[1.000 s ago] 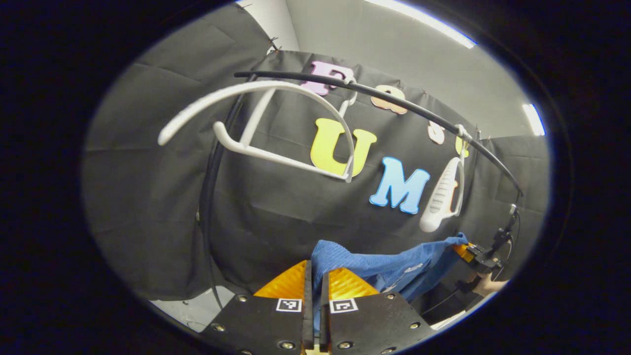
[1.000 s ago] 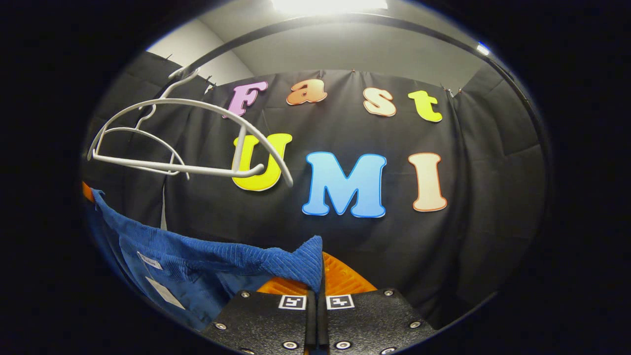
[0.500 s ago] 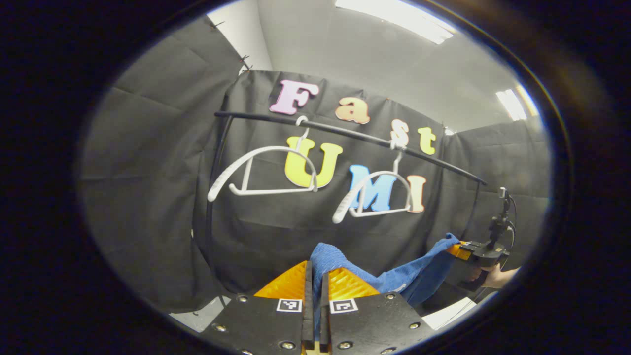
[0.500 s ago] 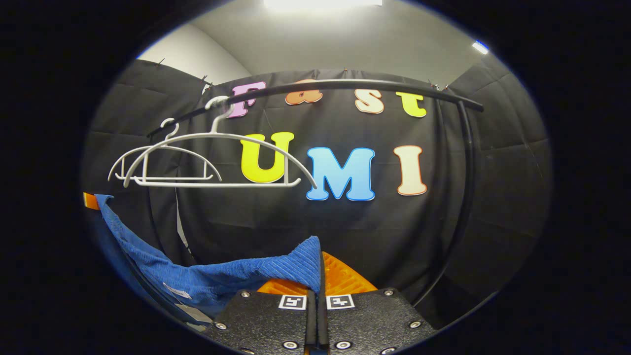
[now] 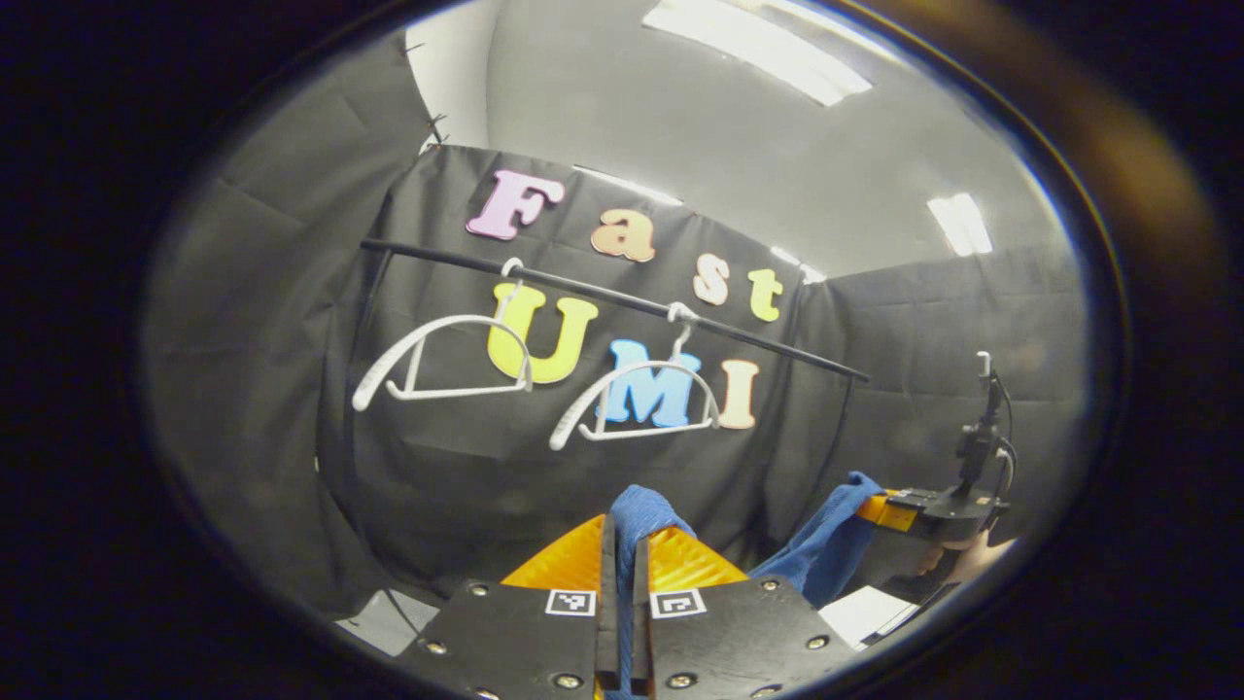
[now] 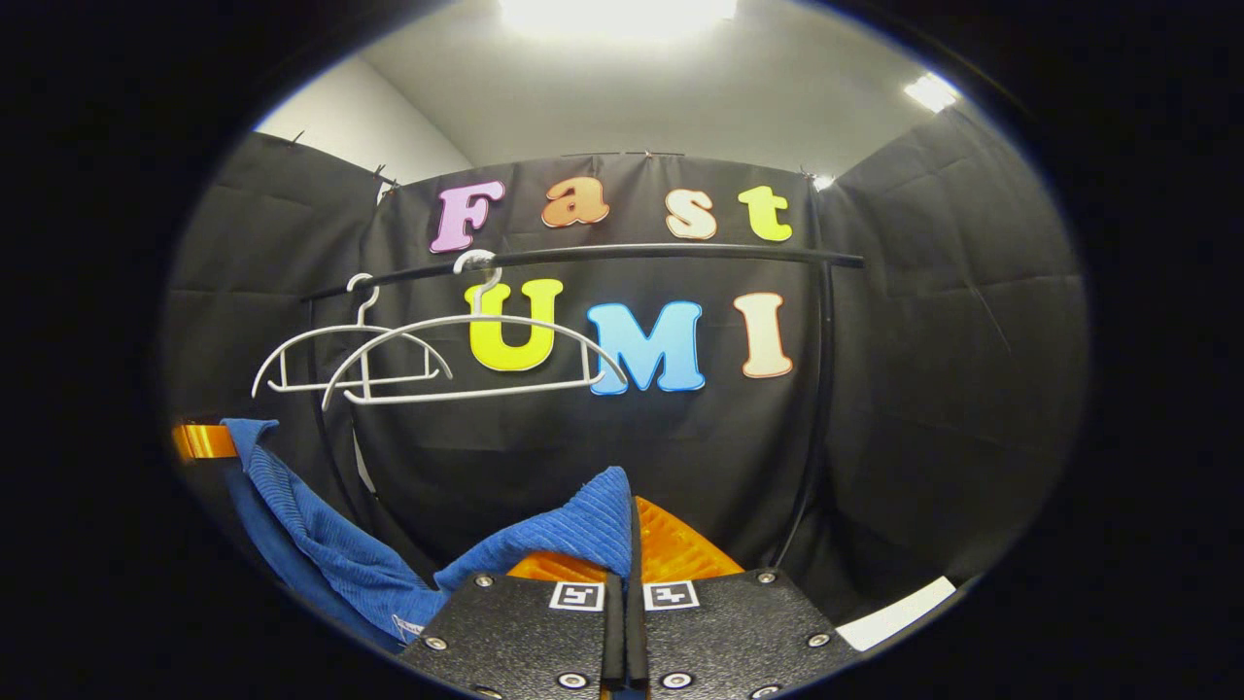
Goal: Grasp the clothes on the hanger with both hands and then place them into the laundry hamper below.
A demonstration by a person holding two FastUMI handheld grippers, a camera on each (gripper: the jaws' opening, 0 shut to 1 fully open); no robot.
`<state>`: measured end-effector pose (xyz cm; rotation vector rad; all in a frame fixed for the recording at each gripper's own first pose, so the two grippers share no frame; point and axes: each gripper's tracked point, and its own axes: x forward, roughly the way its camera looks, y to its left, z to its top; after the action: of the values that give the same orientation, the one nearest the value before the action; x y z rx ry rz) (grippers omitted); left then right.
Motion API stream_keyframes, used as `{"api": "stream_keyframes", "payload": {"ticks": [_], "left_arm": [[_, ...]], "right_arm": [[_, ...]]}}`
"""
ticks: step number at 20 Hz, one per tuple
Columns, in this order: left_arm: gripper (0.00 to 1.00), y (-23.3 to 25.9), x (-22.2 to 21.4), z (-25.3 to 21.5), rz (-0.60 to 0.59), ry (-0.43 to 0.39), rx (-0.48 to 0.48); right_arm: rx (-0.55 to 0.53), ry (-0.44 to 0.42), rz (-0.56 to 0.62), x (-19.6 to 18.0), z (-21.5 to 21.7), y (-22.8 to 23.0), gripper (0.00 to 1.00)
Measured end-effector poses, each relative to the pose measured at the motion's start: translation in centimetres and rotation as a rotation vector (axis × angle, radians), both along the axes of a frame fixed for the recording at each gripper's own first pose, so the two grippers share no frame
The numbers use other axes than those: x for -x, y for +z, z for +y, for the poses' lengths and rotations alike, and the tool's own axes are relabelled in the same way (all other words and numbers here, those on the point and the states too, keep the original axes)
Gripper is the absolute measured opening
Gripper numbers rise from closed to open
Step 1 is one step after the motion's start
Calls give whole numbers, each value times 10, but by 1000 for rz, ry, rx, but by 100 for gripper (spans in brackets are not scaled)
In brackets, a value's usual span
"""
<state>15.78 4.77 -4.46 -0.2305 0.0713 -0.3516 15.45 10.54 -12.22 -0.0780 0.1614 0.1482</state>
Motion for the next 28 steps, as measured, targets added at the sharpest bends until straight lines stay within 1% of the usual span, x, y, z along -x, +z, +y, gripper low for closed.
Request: {"api": "stream_keyframes", "payload": {"ticks": [4, 8, 11, 16, 20, 24, 28], "left_arm": [[5, -24, 12, -17, 39, -52, -10], [5, -59, 17, -37, 78, -79, -67], [6, -90, 21, -49, 123, -95, -91], [6, -149, 20, -51, 243, -67, -120], [6, -199, 24, -47, 328, -37, -140], [6, -257, 29, -41, 404, -20, -191], [6, -314, 28, -36, 488, -3, -237]], "right_arm": [[-9, -9, 59, 26, 11, -24, 0], [3, -22, 136, 42, 10, -62, 1], [4, -46, 200, 51, 3, -93, 1], [9, -48, 291, 60, 0, -145, 1], [10, -78, 392, 67, -10, -200, 1], [-1, -104, 495, 75, -16, -254, 1], [-1, -99, 590, 89, -19, -309, 1]]}}
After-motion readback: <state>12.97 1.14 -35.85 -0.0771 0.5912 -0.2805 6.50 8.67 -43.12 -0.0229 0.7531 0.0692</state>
